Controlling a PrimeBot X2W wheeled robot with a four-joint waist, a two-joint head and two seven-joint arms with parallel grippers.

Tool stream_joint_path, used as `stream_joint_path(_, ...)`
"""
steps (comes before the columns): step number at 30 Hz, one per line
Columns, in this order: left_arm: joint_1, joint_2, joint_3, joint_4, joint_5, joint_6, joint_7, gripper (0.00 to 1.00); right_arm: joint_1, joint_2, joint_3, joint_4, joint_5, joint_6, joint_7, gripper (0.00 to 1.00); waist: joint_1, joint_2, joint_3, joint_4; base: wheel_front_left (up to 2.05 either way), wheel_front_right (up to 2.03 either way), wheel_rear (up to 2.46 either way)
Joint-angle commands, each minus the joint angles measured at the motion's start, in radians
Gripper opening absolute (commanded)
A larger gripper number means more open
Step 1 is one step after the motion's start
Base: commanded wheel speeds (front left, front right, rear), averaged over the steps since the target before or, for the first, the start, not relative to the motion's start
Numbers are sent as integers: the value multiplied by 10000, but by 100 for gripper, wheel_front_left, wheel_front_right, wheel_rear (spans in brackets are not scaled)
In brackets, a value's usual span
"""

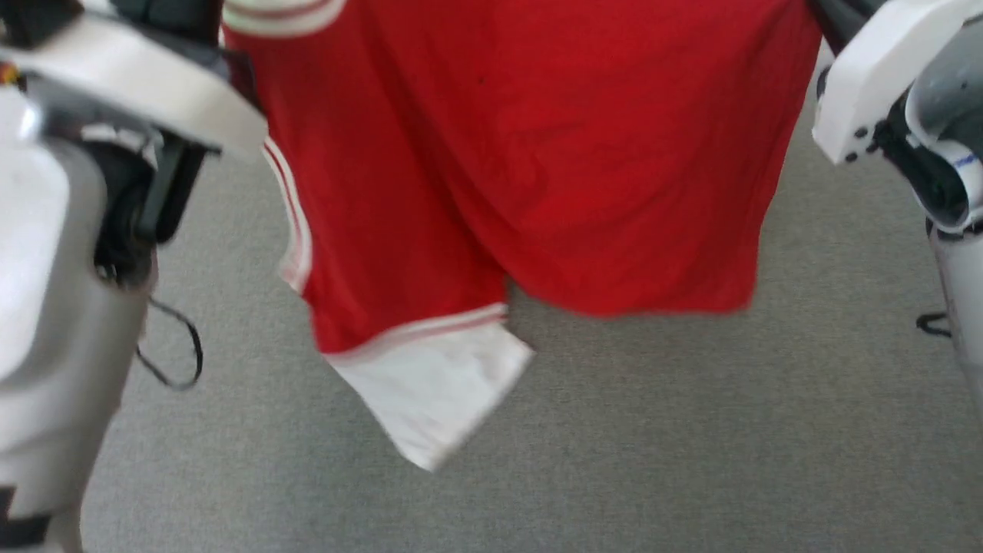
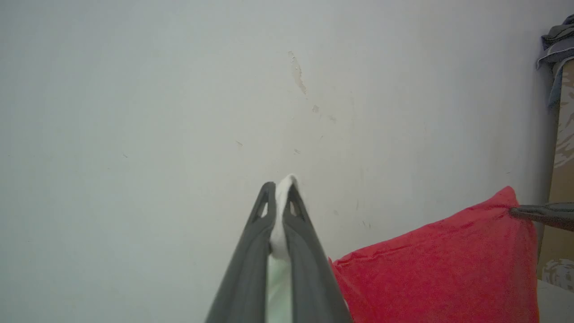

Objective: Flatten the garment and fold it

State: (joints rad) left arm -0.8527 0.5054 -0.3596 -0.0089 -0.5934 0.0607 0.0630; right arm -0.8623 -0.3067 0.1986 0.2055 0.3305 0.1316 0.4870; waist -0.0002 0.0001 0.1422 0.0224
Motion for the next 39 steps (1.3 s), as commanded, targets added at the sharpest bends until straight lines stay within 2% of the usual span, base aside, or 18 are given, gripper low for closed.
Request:
stream_joint_path(1,-404,-69,-52,260,136,-98,60,0,-284,99,22,110,-115,-9,-124,0,2,-1,-316,-369,0,0,0)
stream_joint_path(11,-3448,-190,-380,2903,900,-421,332,0,-2474,981,339,1914,-868,-9,-733,0,2,-1,44,-929,0,0,0)
stream_joint_path(20,-5542,-356,-405,4546,1307,-556,-71,0,-4594,1606,167,3938,-1767,-9,-1404,0,2,-1,1157,-1298,0,0,0)
stream_joint_path(25,-6693,-460,-368,4998,1330,-949,-605,0,-5604,1820,-246,4617,-2376,-9,-1868,0,2,-1,2284,-1392,0,0,0)
stream_joint_path(32,-7739,-538,-394,5425,1332,-1388,-1388,0,-6629,1930,-892,4972,-3458,-9,-2649,0,2,-1,3636,-1361,0,0,0)
stream_joint_path(39,-8961,-486,-492,5353,1556,-1675,-2654,0,-7732,1885,-1550,5024,-4763,-9,-3597,0,2,-1,5090,-1166,0,0,0)
